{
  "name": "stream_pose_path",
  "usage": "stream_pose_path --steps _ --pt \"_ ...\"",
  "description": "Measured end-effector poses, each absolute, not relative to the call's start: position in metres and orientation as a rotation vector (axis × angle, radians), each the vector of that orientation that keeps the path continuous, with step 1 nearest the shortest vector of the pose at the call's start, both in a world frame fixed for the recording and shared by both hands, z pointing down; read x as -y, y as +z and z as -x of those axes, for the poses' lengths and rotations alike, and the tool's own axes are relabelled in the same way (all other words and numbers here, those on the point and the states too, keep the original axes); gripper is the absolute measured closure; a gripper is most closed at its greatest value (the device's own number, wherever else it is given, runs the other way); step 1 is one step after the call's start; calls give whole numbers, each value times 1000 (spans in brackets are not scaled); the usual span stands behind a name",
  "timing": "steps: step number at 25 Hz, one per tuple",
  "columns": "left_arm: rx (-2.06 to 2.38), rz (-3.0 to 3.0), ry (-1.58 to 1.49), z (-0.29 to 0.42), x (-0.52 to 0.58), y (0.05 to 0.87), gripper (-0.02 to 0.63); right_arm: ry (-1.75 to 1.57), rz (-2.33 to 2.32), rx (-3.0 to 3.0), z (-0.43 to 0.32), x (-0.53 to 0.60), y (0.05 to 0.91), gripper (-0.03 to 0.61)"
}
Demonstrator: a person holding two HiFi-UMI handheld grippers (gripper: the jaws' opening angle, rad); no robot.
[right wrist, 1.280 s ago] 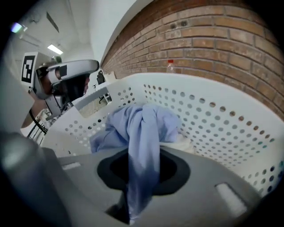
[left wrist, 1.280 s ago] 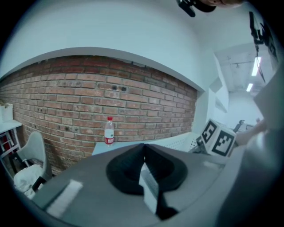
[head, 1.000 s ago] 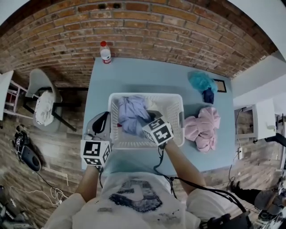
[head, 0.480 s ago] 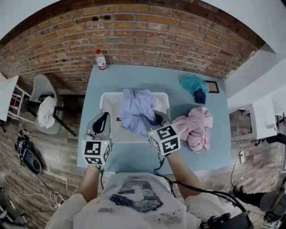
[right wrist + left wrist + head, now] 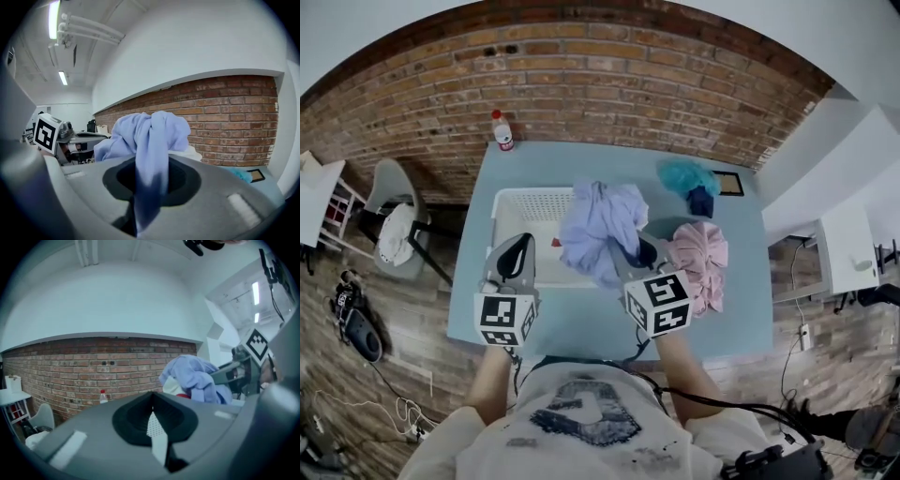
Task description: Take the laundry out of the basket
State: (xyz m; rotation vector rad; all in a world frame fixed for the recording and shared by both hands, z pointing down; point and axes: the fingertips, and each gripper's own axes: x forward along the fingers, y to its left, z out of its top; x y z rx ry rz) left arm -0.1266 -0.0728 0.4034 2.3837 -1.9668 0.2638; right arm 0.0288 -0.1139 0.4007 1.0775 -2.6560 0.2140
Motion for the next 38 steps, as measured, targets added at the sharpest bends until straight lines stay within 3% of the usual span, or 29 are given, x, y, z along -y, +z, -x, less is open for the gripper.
stream_pose_path --steps 10,38 --pt "1996 -2406 266 89 41 389 621 160 -1130 2717 -69 74 371 495" --pt "1969 -2468 207 117 21 364 621 158 -1279 2672 -55 54 361 495"
